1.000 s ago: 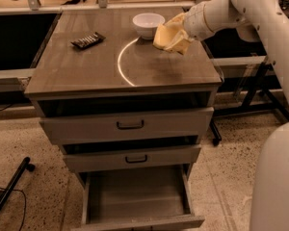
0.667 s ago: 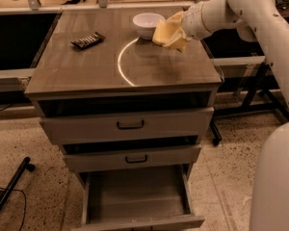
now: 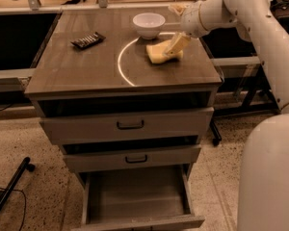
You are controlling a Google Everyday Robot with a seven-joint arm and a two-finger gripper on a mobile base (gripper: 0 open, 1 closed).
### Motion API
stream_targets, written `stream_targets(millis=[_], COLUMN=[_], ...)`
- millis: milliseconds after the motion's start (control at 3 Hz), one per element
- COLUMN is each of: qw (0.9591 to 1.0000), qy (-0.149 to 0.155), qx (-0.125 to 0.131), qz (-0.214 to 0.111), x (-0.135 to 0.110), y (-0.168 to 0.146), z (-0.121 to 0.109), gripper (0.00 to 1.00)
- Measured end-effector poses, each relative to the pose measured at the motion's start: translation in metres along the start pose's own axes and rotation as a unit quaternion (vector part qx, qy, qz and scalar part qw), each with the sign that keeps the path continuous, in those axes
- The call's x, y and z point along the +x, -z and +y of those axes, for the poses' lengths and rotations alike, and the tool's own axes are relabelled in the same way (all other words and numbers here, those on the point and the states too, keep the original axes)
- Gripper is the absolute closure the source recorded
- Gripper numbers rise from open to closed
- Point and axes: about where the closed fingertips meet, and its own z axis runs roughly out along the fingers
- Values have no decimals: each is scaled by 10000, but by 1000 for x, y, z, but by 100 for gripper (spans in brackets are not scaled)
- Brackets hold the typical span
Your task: Pick sponge from bottom drawer and place on counter
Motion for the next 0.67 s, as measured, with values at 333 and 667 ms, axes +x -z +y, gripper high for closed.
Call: stream_targets(millis=[333,667], qw=[10000,10000], qy=[17,-34], qx=[-41,33], qz=[-44,-36], x=[8,21], y=[10,42], z=[0,4], gripper=[0,0])
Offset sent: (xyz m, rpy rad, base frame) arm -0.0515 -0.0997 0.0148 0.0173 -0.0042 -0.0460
